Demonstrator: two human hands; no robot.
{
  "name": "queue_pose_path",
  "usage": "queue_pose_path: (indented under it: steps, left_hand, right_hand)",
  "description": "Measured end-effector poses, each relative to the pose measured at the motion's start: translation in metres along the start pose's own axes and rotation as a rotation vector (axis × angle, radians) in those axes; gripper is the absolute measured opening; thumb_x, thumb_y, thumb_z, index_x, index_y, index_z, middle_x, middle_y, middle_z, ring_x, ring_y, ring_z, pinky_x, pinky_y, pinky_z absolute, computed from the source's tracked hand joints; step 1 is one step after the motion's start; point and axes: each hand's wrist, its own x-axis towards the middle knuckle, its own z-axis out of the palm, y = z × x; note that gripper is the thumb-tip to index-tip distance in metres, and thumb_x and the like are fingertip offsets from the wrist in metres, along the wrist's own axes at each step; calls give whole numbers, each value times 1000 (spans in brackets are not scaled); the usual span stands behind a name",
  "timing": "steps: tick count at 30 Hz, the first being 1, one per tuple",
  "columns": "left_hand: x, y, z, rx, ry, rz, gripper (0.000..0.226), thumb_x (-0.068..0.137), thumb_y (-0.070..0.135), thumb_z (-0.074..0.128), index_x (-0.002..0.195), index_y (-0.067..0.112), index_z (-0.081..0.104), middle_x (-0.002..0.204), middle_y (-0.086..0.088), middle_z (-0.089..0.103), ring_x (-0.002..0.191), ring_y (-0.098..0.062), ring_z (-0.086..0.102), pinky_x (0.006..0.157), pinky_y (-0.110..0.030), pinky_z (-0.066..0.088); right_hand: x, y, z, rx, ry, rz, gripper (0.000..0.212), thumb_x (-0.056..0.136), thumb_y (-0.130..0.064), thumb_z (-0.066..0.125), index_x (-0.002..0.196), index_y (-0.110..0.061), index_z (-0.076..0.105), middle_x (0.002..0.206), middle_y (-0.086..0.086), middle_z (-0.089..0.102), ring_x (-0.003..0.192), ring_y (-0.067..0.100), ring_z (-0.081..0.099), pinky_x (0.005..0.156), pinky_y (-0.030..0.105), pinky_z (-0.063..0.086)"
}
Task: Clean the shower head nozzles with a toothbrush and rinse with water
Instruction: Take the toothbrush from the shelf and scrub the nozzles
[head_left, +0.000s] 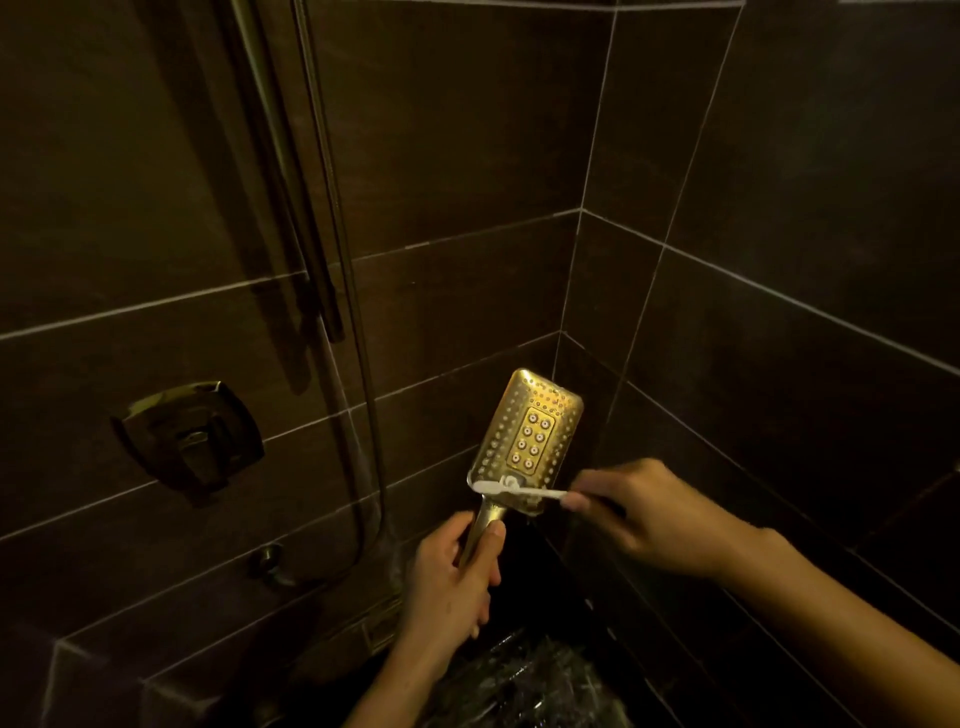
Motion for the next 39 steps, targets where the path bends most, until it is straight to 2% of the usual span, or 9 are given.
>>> queue_pose_path:
  steps: [4, 9, 13, 17, 21, 26, 30, 34, 39]
  left_hand:
    - [-2, 2, 1, -39, -16, -6, 10, 95, 35, 59, 98, 31, 67, 63, -2, 59, 40, -14, 45, 36, -22, 33]
    - [-4, 0, 0, -60, -31, -21, 11, 95, 36, 59, 99, 29, 67, 64, -2, 58, 39, -13, 44, 37, -22, 33]
    - [-3, -4, 0, -74, -41, -39, 11, 94, 37, 60, 100, 31, 67, 64, -2, 59, 40, -15, 45, 38, -23, 34]
    - [-4, -5, 2, -69, -55, -41, 9, 94, 36, 61, 96, 32, 68, 64, -3, 59, 39, -15, 45, 38, -23, 34]
    - [-7, -5, 3, -79, -63, -58, 10, 94, 36, 60, 94, 30, 68, 64, -3, 58, 39, -15, 44, 38, -22, 33]
    - [-9, -2, 1, -108, -77, -84, 13, 94, 36, 59, 93, 26, 68, 64, -4, 59, 38, -14, 44, 39, -21, 32]
    - [-9, 0, 0, -140, -86, -109, 13, 94, 36, 59, 91, 26, 68, 64, -5, 59, 38, -15, 44, 39, -21, 32]
    - [-9, 1, -1, -175, -103, -130, 15, 95, 34, 59, 84, 26, 67, 64, -7, 57, 38, -16, 43, 39, -20, 32]
    - [-7, 3, -3, -214, -107, -154, 13, 94, 36, 60, 86, 29, 68, 63, -5, 58, 38, -15, 44, 40, -19, 32]
  right_hand:
    - [-1, 17, -13, -2, 319, 225, 18, 103, -36, 48, 88, -34, 59, 63, -7, 58, 56, 13, 59, 46, 23, 45]
    - [-11, 6, -4, -2, 41, 56, 21, 104, -37, 47, 92, -29, 62, 66, -7, 59, 58, 10, 59, 52, 25, 47]
    - [-12, 22, -19, 9, 321, 269, 24, 101, -44, 44, 91, -31, 61, 62, -7, 58, 56, 13, 60, 45, 23, 45]
    - [-17, 9, -8, 22, 22, 81, 21, 104, -38, 48, 92, -29, 62, 64, -5, 59, 57, 12, 59, 49, 23, 45]
    - [-13, 22, -21, 21, 271, 258, 24, 102, -45, 42, 89, -33, 58, 60, -9, 56, 56, 9, 60, 45, 16, 40]
    - [-19, 14, -9, 2, 24, 86, 23, 104, -38, 45, 92, -27, 62, 63, -6, 58, 57, 10, 58, 49, 18, 43]
    - [-20, 26, -22, -26, 242, 207, 26, 103, -42, 44, 91, -28, 61, 62, -10, 57, 58, 10, 61, 46, 15, 42]
    - [-26, 15, -11, 19, -30, 63, 20, 105, -35, 46, 95, -28, 62, 65, -7, 60, 58, 10, 61, 49, 19, 47]
    - [-22, 28, -32, -15, 251, 270, 17, 101, -38, 48, 87, -41, 56, 61, -9, 58, 58, 9, 63, 46, 15, 41]
